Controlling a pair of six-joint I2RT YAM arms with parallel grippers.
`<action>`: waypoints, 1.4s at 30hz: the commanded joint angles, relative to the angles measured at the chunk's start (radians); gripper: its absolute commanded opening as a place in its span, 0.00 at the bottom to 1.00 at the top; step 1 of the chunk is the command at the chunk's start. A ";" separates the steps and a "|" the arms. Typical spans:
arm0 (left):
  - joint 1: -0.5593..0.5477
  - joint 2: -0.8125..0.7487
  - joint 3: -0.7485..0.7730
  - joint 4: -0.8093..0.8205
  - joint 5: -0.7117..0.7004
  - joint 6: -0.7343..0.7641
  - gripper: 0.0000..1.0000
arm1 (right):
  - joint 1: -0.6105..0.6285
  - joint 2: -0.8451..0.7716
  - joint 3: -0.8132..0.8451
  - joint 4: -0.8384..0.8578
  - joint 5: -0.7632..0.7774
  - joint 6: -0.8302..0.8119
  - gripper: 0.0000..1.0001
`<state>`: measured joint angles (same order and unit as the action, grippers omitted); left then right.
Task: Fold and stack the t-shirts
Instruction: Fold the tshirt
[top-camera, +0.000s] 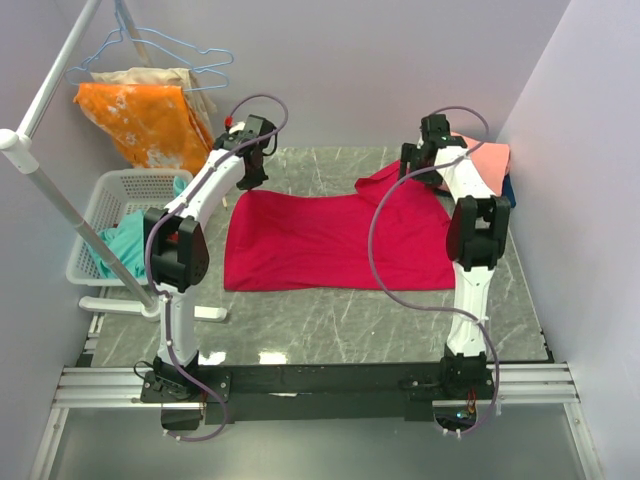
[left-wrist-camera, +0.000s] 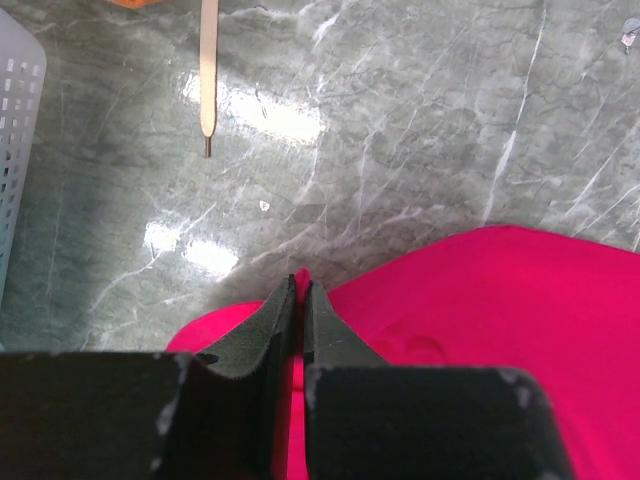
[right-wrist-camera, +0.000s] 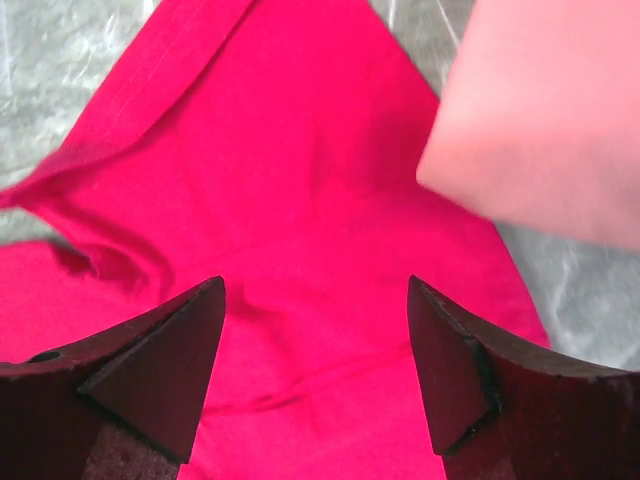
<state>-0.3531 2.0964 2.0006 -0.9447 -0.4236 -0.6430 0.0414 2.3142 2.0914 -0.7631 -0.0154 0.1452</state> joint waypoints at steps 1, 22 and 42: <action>-0.006 -0.032 -0.006 0.032 0.002 0.011 0.01 | 0.009 -0.047 -0.053 0.012 0.014 0.011 0.79; 0.009 0.019 -0.020 0.040 -0.059 -0.004 0.01 | 0.106 -0.372 -0.554 -0.002 0.126 0.148 0.75; 0.105 0.030 -0.080 0.050 -0.049 -0.011 0.01 | 0.110 -0.365 -0.698 -0.030 0.138 0.197 0.75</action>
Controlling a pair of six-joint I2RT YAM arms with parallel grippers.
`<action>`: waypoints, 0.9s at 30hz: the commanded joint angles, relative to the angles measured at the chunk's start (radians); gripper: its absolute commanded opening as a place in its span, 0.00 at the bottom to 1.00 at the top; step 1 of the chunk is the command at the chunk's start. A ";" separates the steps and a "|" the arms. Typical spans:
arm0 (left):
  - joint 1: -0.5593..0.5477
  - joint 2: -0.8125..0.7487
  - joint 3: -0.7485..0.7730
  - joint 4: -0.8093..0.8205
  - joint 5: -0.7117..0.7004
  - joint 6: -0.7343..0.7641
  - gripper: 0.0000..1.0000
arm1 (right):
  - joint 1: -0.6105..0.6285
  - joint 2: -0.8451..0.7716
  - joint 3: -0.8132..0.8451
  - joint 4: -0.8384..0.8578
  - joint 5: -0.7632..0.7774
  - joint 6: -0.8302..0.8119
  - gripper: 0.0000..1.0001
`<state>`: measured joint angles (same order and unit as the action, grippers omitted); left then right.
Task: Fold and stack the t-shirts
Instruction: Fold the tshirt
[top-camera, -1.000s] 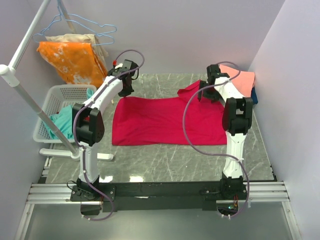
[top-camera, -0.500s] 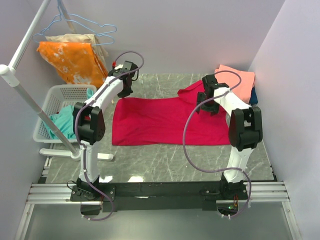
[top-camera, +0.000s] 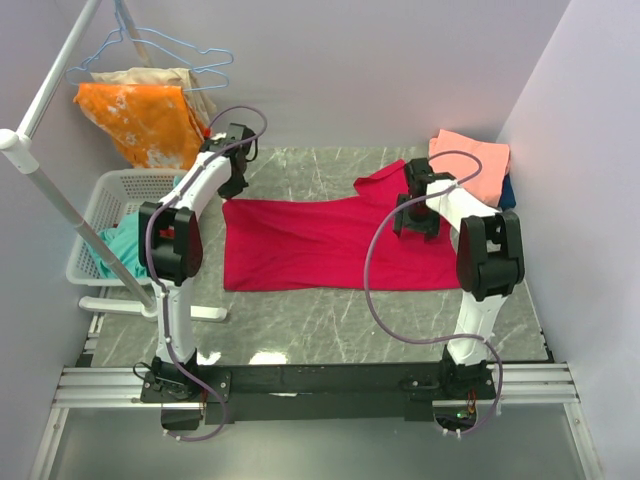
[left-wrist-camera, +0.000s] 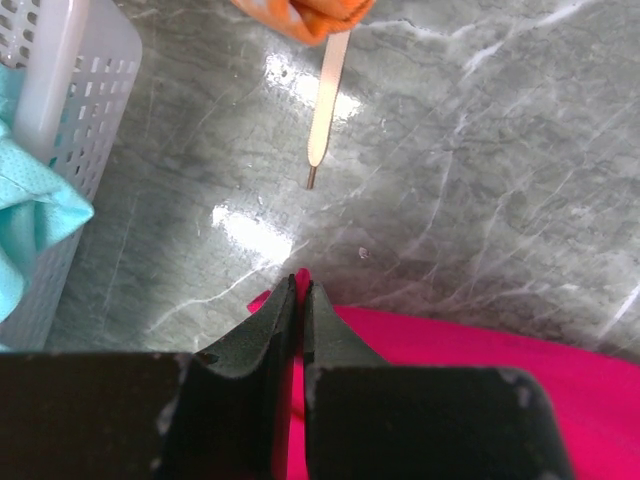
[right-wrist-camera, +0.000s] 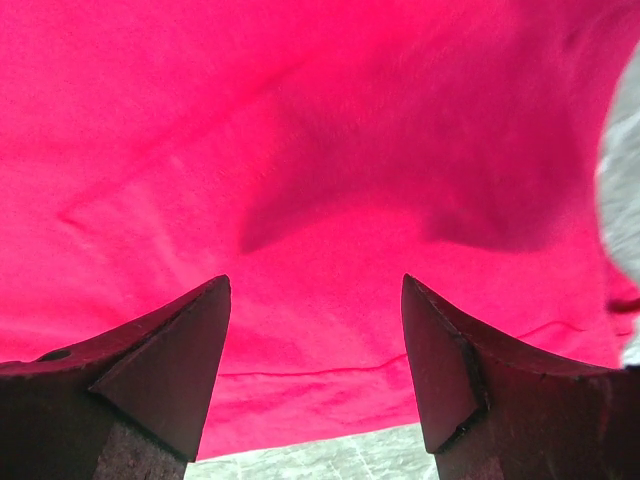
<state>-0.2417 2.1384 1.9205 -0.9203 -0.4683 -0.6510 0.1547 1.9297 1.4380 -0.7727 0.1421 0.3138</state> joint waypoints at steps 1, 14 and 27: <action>-0.007 -0.005 -0.002 0.026 -0.004 0.001 0.01 | -0.004 0.017 -0.056 -0.028 -0.032 0.034 0.75; -0.007 0.026 -0.025 0.034 0.023 0.014 0.01 | 0.023 -0.058 -0.266 -0.045 -0.058 0.096 0.73; -0.007 -0.090 -0.208 0.032 0.003 -0.013 0.01 | 0.072 -0.113 -0.412 -0.054 -0.029 0.171 0.70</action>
<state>-0.2462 2.1490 1.7481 -0.8871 -0.4496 -0.6491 0.2043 1.7859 1.1095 -0.7433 0.0700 0.4610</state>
